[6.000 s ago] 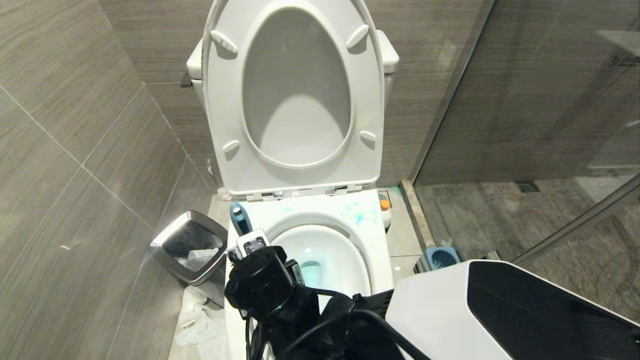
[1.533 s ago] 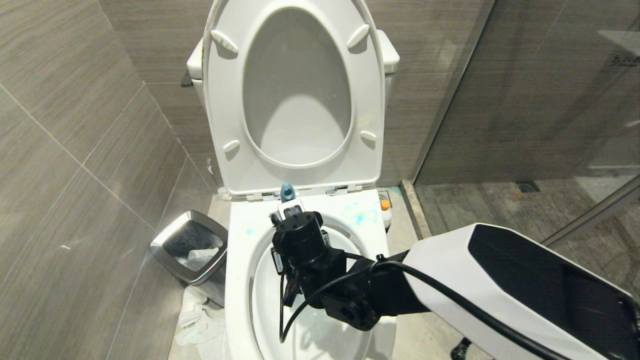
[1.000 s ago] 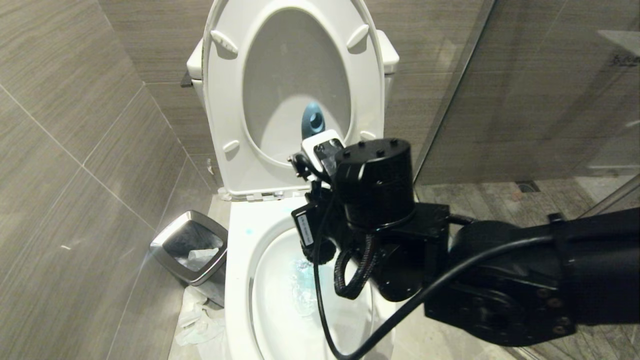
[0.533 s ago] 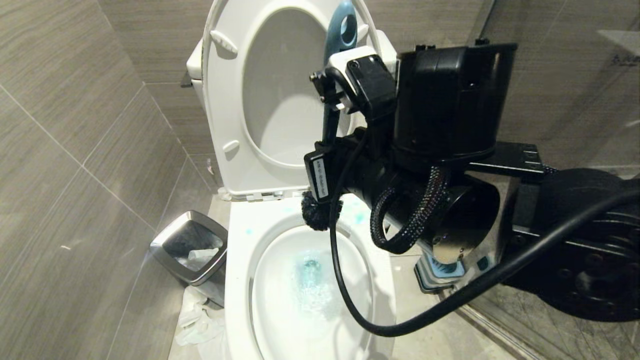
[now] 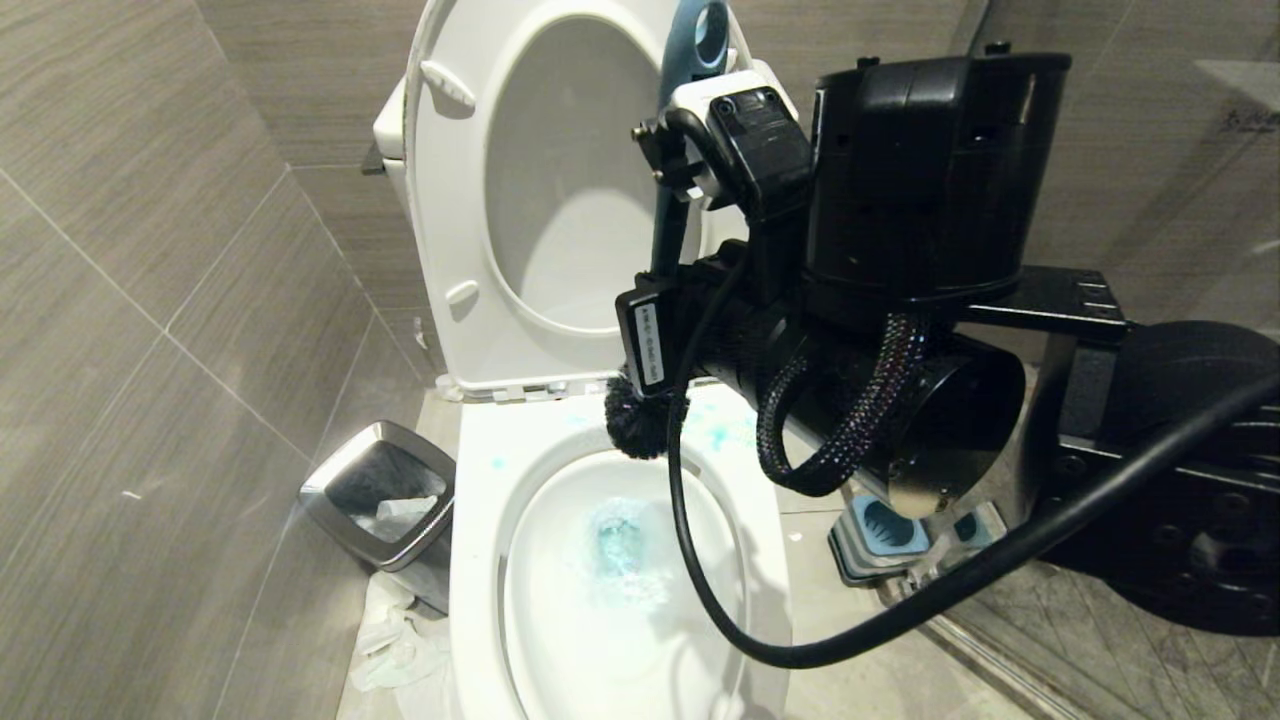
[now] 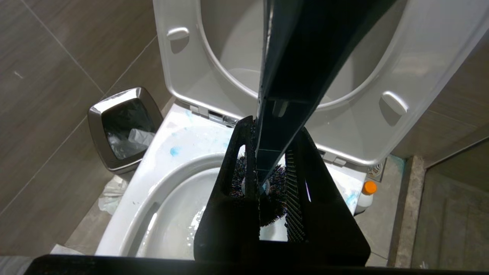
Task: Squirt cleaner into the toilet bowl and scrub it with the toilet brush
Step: Scrub the toilet bowl, then put the toilet brush back
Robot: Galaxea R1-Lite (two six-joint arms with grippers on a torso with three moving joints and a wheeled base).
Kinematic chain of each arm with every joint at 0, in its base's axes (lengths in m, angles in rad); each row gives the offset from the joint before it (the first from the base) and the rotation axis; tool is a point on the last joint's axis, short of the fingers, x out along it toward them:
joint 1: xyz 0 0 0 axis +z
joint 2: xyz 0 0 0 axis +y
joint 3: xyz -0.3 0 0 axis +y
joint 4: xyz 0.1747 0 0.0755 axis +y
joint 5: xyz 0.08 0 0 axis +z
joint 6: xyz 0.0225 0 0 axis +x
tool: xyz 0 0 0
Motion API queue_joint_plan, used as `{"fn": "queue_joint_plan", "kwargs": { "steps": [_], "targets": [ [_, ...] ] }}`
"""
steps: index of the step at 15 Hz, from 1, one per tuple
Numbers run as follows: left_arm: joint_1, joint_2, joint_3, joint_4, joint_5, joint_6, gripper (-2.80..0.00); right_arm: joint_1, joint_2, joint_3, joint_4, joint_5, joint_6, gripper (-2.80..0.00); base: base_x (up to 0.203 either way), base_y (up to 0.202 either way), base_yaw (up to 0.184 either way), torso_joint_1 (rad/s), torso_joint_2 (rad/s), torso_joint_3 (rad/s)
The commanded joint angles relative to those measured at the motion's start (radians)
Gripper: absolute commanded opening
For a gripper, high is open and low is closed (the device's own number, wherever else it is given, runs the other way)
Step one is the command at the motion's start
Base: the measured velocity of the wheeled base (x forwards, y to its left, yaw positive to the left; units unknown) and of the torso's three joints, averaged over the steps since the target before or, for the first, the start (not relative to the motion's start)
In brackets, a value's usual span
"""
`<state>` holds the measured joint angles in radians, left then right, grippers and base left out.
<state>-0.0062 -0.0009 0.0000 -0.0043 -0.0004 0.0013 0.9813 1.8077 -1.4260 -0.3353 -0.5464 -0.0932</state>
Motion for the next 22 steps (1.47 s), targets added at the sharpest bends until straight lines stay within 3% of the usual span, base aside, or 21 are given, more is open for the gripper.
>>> {"fn": "queue_joint_plan", "kwargs": {
  "steps": [1,4,7,16,19,22],
  "targets": [
    [0.0,0.001,0.0,0.0,0.0,0.0,-2.8,0.0,-0.001,-0.001,0.0,-0.003,0.004,-2.8,0.0,0.0,0.0,0.0,0.0,0.0],
    [0.0,0.001,0.0,0.0,0.0,0.0,-2.8,-0.006,-0.018,-0.002,0.04,-0.013,0.006,-2.8,0.0,0.0,0.0,0.0,0.0,0.0],
    [0.0,0.001,0.0,0.0,0.0,0.0,-2.8,-0.07,-0.062,0.008,0.097,-0.066,0.006,-2.8,0.0,0.0,0.0,0.0,0.0,0.0],
    [0.0,0.001,0.0,0.0,0.0,-0.001,-2.8,-0.466,-0.109,0.106,0.135,-0.1,0.018,-2.8,0.0,0.0,0.0,0.0,0.0,0.0],
    [0.0,0.001,0.0,0.0,0.0,0.0,-2.8,-0.568,-0.073,0.156,0.133,-0.06,0.104,-2.8,0.0,0.0,0.0,0.0,0.0,0.0],
    [0.0,0.001,0.0,0.0,0.0,0.0,-2.8,-0.676,-0.022,0.266,0.038,0.065,0.153,-2.8,0.0,0.0,0.0,0.0,0.0,0.0]
  ]
}}
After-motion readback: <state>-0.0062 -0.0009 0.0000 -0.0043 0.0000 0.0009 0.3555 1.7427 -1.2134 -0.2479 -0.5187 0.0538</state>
